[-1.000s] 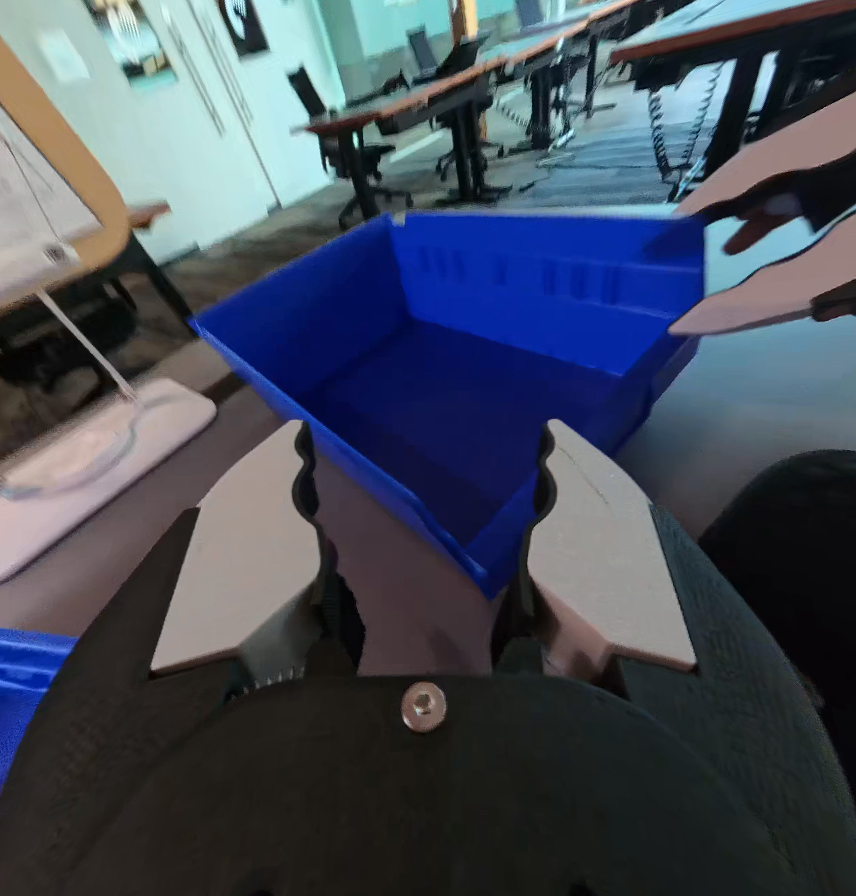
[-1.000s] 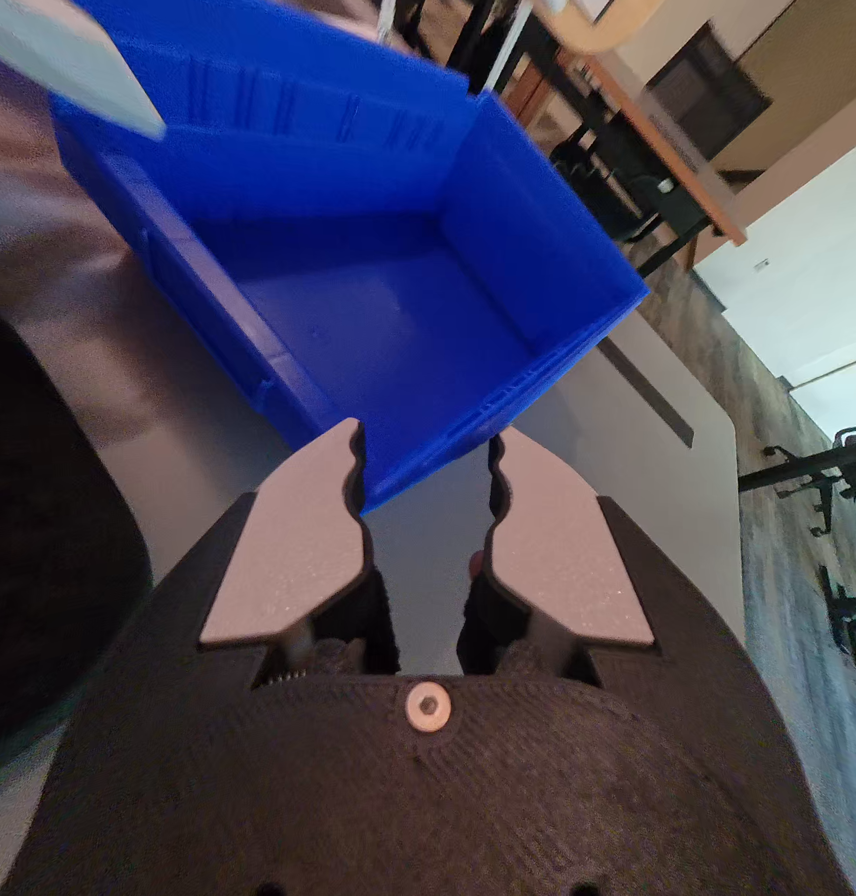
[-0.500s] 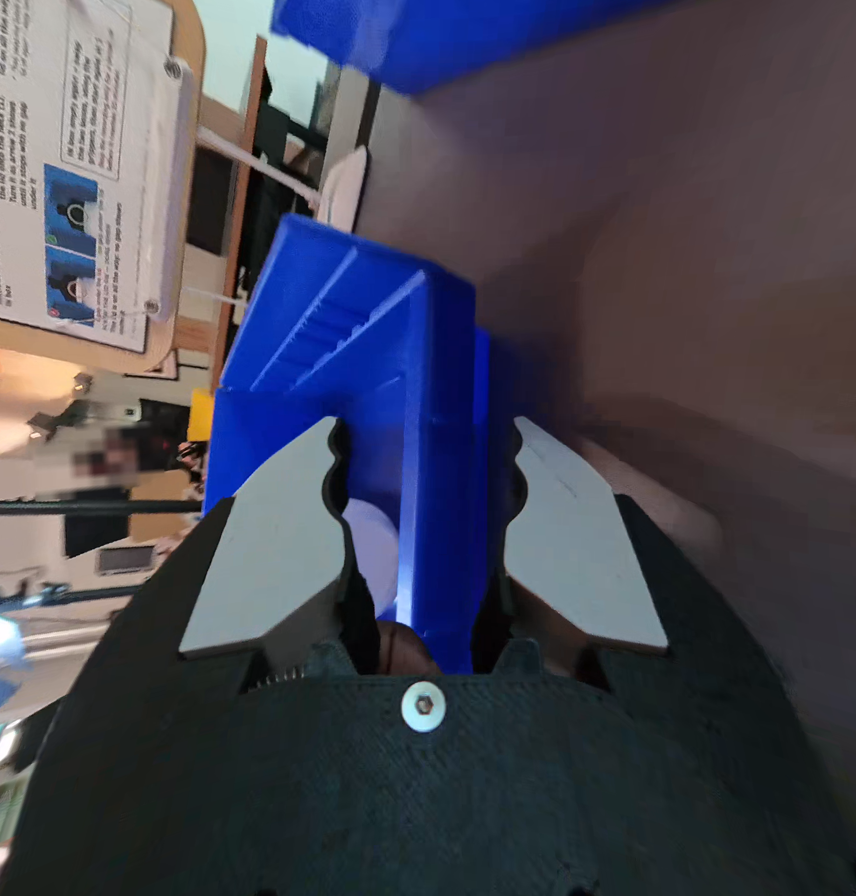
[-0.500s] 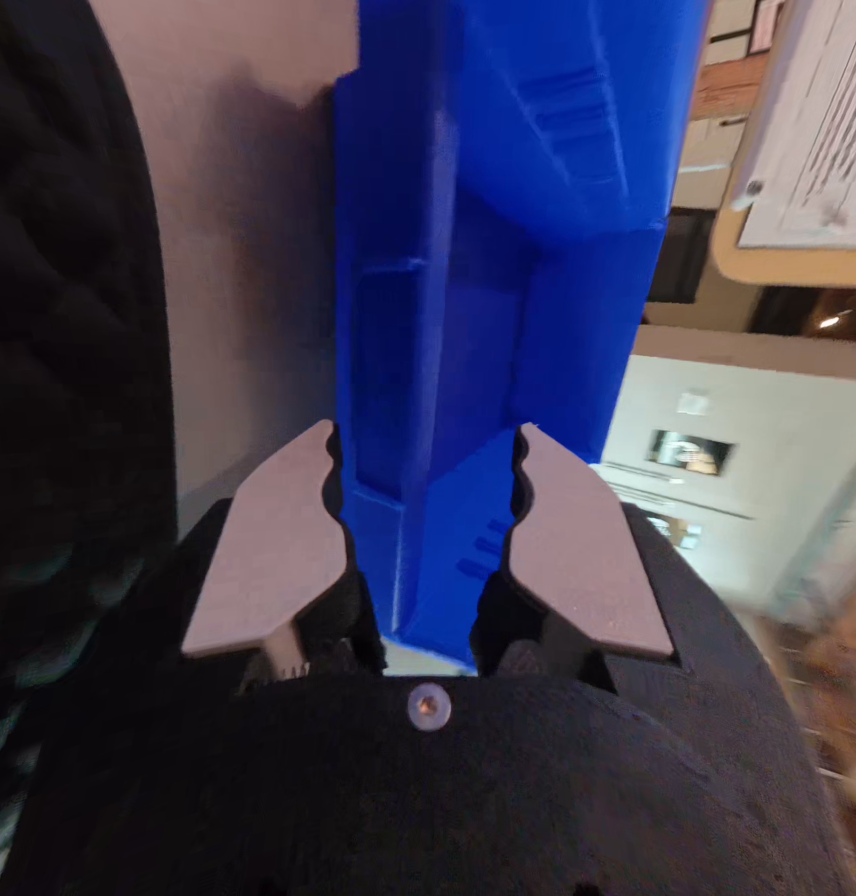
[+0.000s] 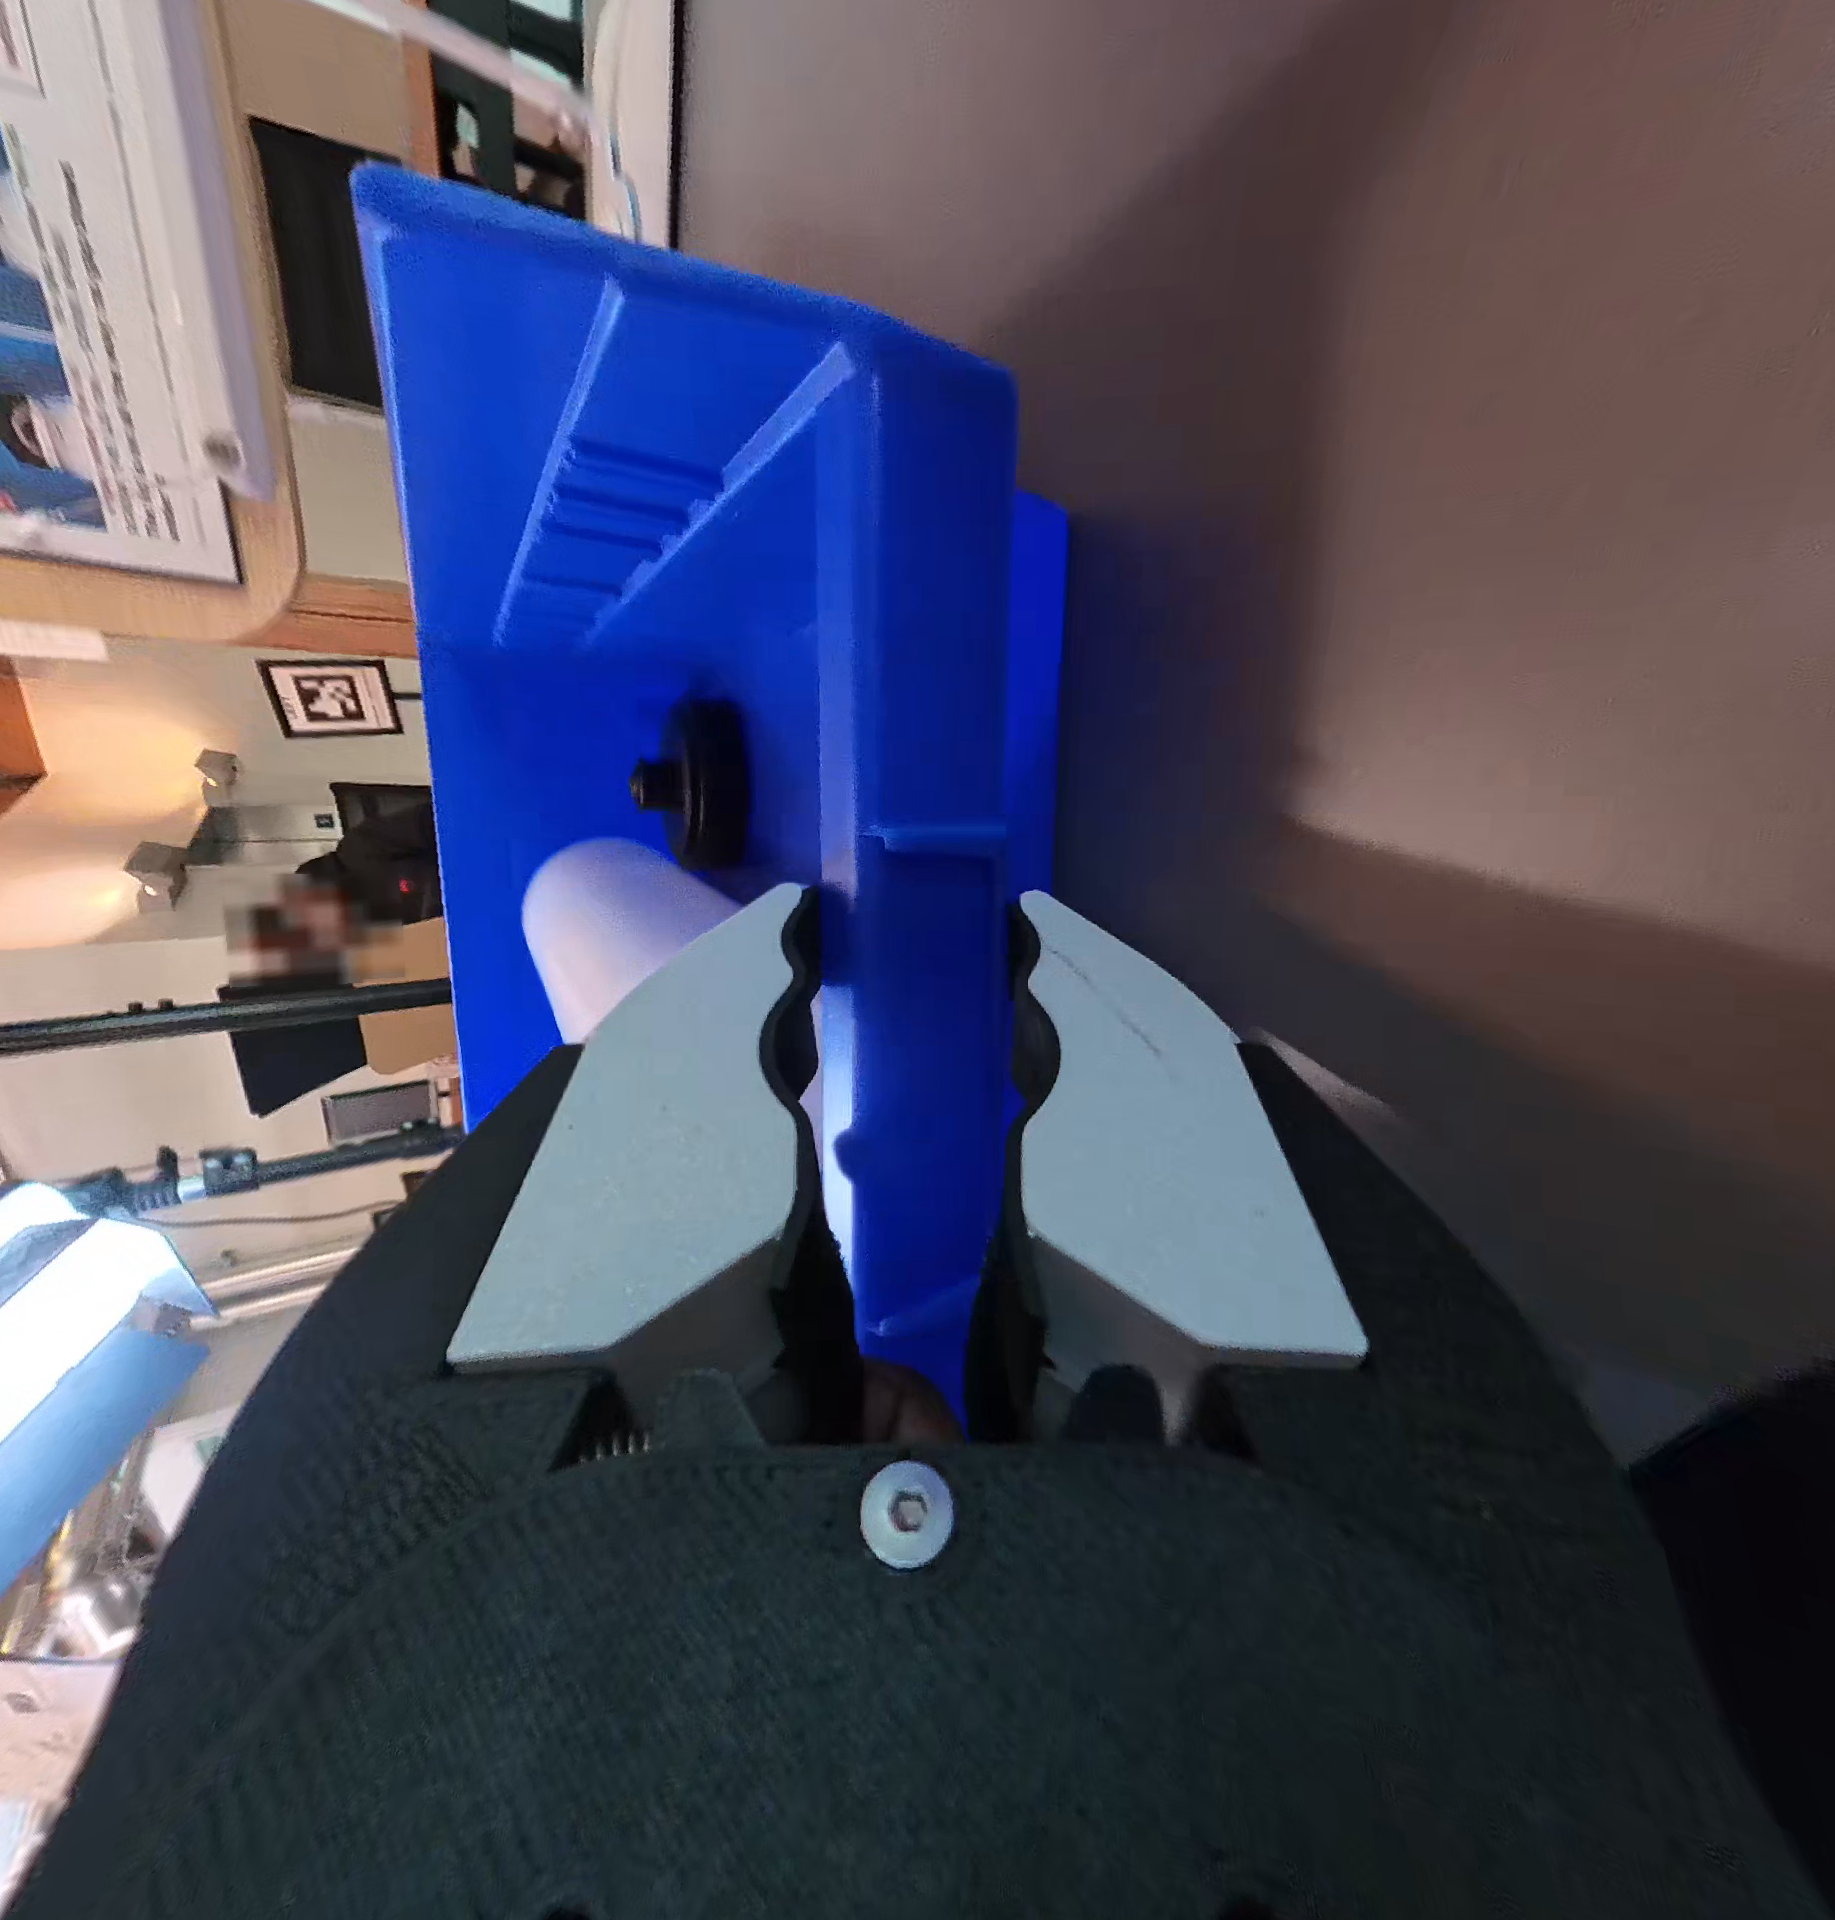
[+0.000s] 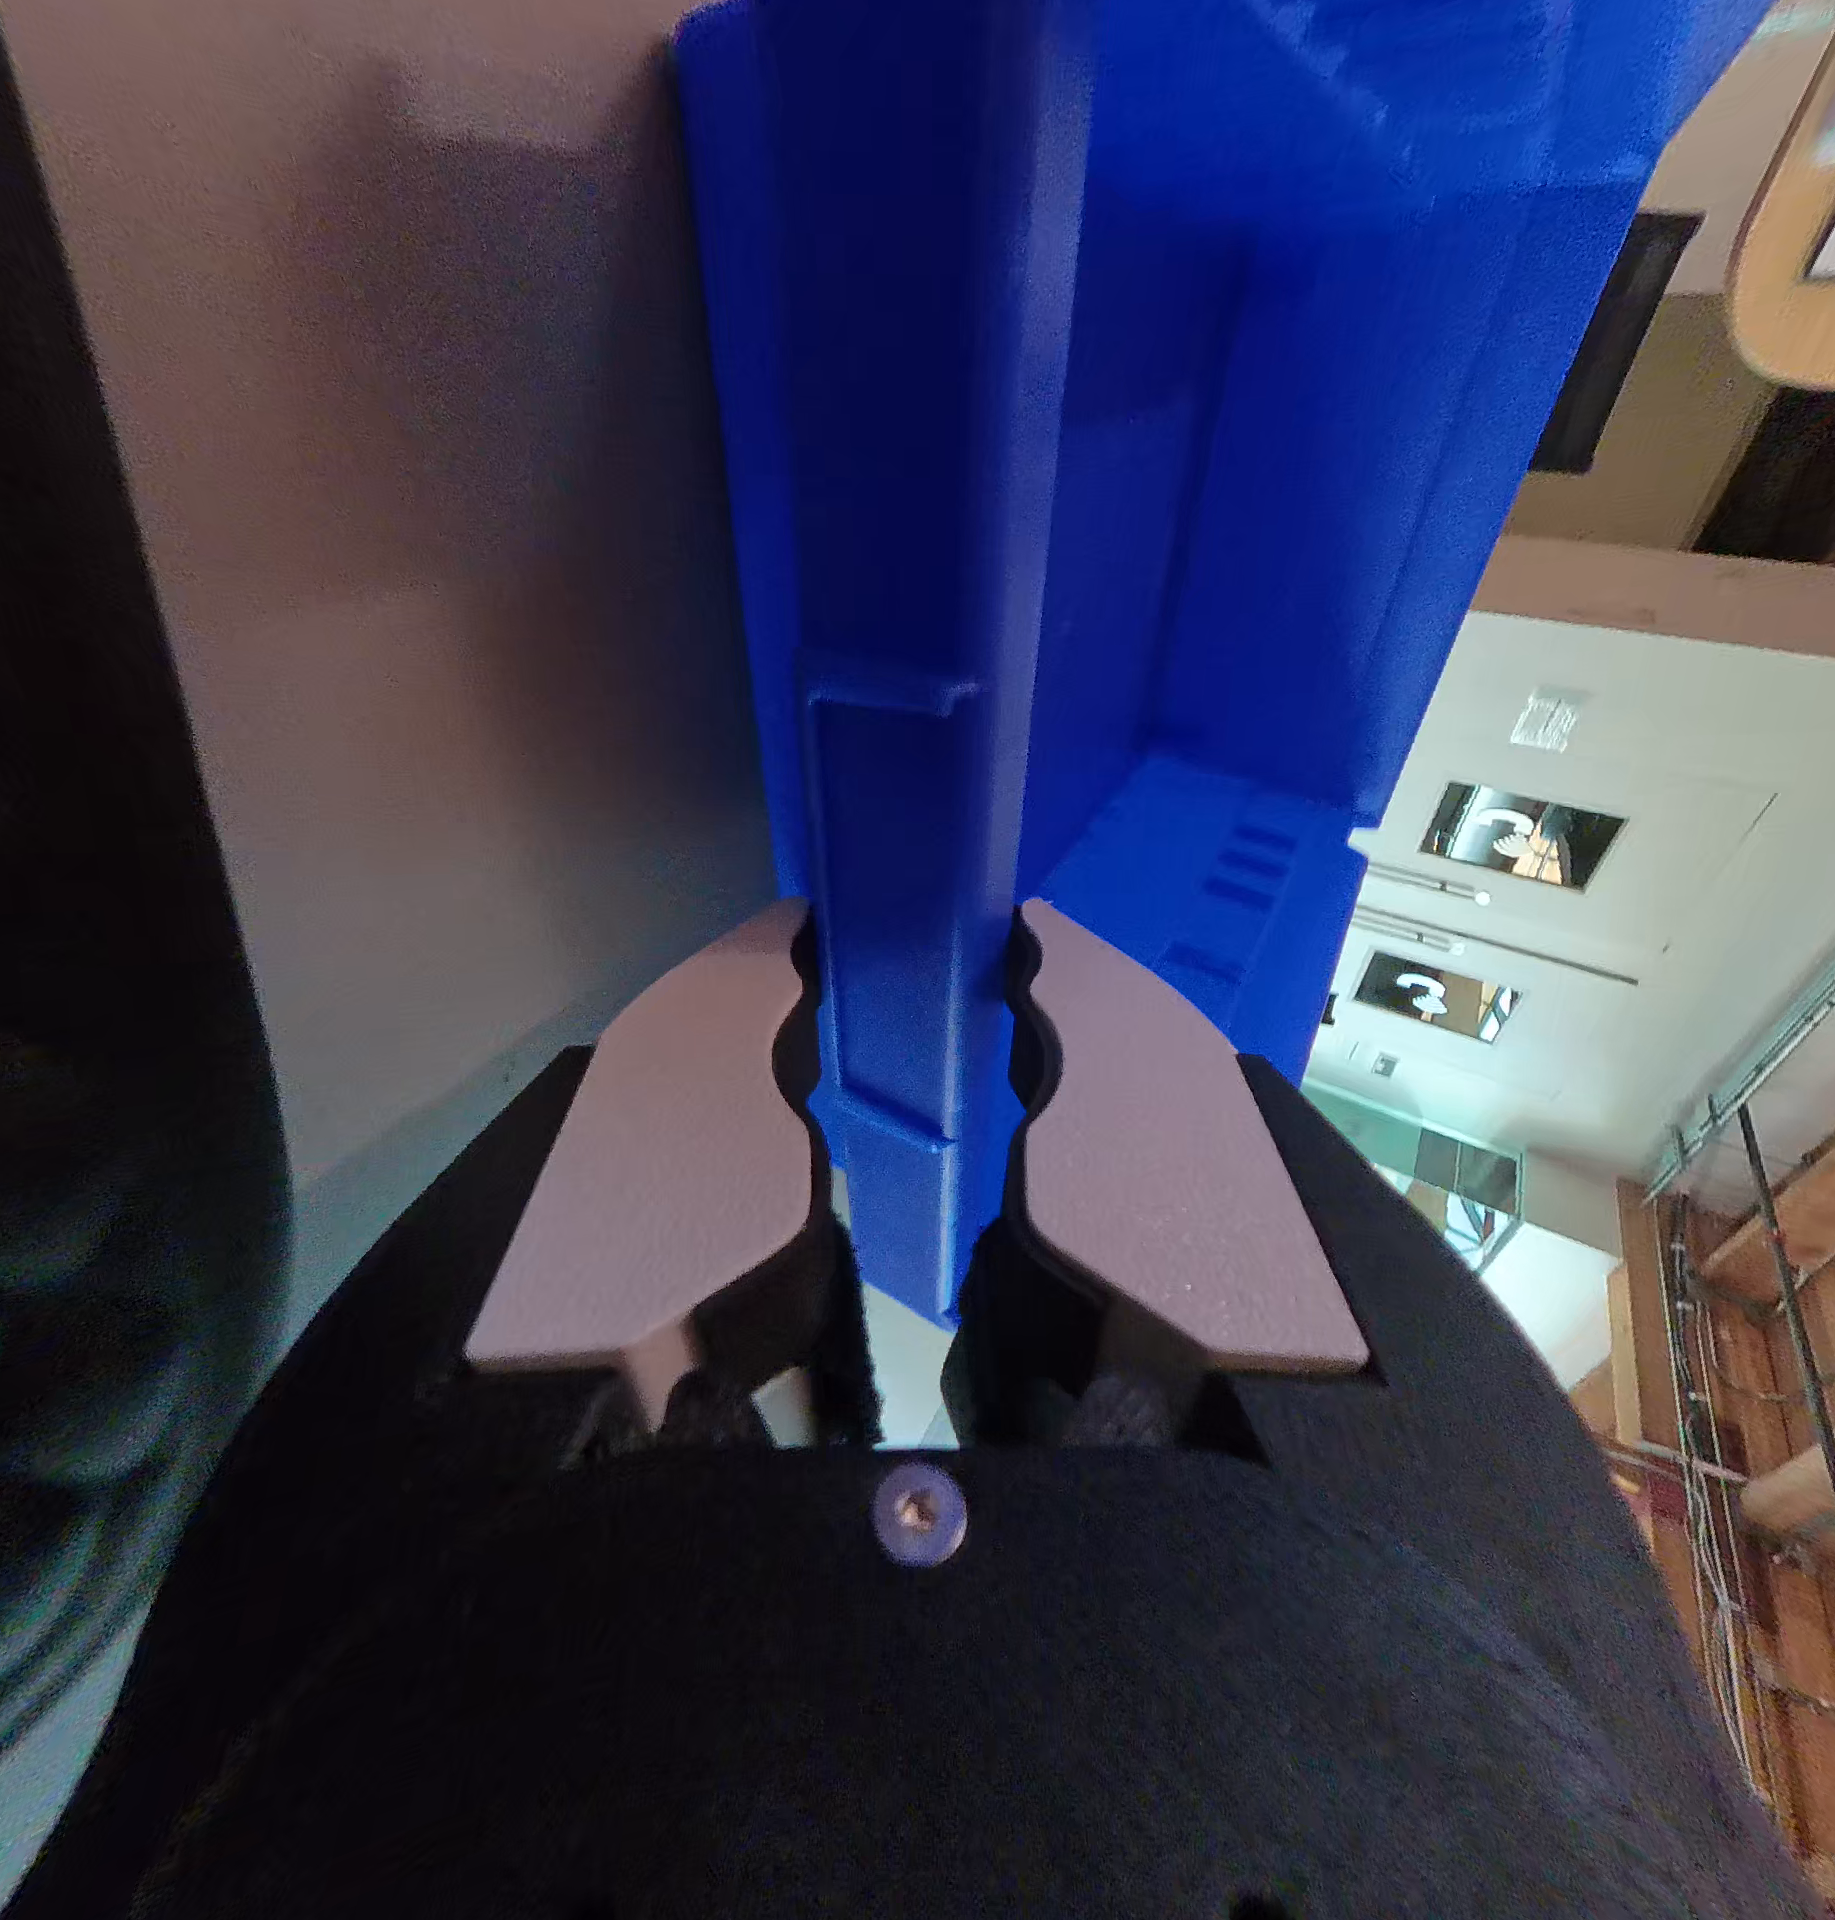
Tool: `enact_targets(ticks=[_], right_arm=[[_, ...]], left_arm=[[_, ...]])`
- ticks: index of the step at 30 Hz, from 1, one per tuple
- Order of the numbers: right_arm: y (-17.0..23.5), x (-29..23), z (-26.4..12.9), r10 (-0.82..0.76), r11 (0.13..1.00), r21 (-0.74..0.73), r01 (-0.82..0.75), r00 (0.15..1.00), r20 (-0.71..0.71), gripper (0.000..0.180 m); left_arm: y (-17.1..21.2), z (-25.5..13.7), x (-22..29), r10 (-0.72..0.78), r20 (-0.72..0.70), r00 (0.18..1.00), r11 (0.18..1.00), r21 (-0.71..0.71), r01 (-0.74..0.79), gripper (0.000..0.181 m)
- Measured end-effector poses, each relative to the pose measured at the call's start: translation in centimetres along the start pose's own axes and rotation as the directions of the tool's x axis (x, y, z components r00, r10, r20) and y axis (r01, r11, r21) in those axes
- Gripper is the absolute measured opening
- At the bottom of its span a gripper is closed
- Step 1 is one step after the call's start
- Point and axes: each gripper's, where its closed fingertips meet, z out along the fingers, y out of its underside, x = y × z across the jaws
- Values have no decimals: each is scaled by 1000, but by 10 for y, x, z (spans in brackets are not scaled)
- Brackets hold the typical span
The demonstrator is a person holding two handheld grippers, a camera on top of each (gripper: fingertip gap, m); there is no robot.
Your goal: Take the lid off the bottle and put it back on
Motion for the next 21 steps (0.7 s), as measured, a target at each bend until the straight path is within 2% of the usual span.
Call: enact_targets(ticks=[12,21], right_arm=[[63,-4,0,36,992,-125,-34,999,16,34],[103,-8,0,97,970,-226,-87,995,32,34]], left_arm=[[131,-37,-9,-2,3,1000,990,-142,3,36],[178,-68,-2,-54,23,998,965,-256,58,37]])
